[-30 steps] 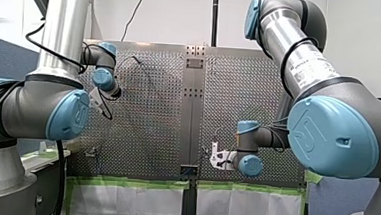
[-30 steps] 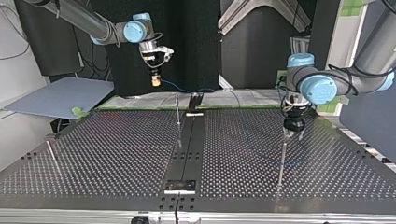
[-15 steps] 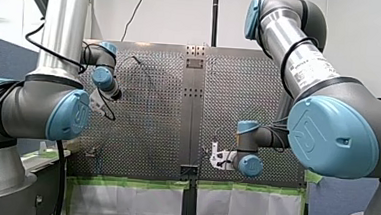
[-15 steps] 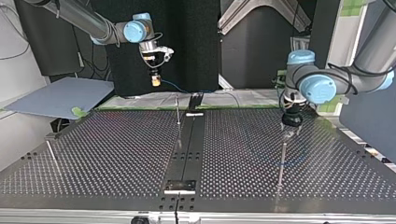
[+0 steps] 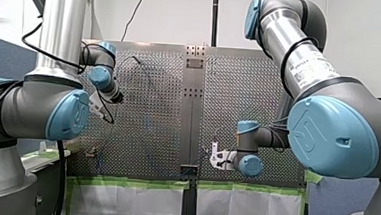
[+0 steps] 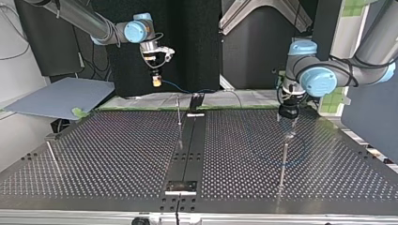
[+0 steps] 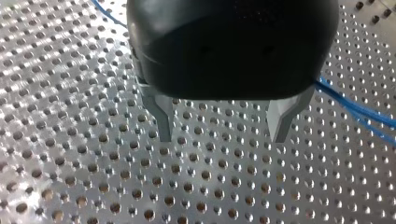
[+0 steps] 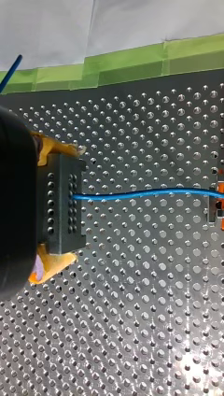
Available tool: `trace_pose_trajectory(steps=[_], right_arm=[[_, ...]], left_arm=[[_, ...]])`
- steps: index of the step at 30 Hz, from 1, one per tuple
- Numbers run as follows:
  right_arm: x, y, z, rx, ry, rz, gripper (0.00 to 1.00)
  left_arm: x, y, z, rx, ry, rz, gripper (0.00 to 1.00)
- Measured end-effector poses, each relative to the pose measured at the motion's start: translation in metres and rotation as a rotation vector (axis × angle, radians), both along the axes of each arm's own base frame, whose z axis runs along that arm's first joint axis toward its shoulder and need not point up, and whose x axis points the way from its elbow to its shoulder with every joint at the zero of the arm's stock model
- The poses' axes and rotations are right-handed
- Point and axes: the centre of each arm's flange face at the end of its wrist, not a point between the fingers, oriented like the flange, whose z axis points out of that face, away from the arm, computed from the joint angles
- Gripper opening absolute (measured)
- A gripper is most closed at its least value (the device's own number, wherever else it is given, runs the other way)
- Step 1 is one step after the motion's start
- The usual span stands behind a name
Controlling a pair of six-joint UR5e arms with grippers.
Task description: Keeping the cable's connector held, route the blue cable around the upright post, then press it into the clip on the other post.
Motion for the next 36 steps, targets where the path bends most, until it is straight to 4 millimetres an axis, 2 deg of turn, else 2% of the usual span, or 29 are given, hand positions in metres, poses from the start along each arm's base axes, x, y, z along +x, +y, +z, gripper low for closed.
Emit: trace_pose_trajectory(steps=[7,16,29,36], right_arm=[[0.0,0.0,0.0,-0.001,0.0,0.0,0.0],[0.0,0.0,0.0,0.0,0.0,0.0,0.0],[0.0,0.0,0.0,-0.001,-0.001,0.0,0.0],[0.0,0.0,0.0,-0.002,-0.001,0.0,0.0]], left_arm=[[-0.011,-0.005,0.02,-0.003,-0.025,-0.035,1.0],[-0.019,-0.001,0.045,0.025,-0.067,-0.006,1.0],[-0.033,-0.02,0.046,0.044,-0.039,-0.087,1.0],[-0.046,-0.021,0.057,0.033,-0.061,-0.067,1.0]])
